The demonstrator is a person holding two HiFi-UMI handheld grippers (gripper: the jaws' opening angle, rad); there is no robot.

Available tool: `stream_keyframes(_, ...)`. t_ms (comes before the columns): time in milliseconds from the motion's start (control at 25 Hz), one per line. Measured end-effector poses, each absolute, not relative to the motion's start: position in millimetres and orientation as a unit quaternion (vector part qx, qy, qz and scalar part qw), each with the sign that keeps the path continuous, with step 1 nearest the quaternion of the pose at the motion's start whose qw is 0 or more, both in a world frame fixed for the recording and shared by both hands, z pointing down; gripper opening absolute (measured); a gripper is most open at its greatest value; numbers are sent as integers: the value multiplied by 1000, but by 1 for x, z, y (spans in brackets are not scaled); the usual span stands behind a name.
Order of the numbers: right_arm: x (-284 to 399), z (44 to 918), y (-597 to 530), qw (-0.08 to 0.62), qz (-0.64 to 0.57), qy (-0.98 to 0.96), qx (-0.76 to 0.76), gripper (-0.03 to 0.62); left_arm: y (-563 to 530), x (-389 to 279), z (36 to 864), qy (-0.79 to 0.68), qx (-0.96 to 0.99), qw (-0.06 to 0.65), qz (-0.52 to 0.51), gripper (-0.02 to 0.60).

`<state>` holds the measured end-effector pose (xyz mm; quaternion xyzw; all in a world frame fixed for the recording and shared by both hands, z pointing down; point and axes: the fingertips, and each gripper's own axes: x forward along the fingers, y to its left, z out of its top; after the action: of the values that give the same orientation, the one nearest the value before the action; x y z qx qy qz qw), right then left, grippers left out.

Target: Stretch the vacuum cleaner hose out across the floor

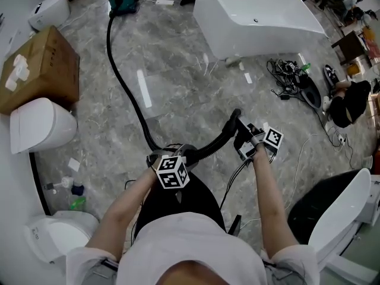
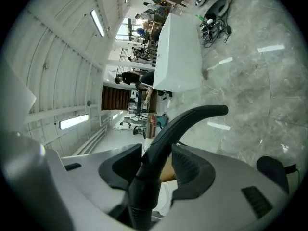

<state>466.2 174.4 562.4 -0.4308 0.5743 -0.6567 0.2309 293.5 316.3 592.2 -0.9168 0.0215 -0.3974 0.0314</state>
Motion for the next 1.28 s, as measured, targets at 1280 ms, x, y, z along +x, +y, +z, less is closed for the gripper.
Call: stream_keyframes(1280,524,642,195,-160,-508,603,-594,158,302,243,633,138,-887,-194,-395,282)
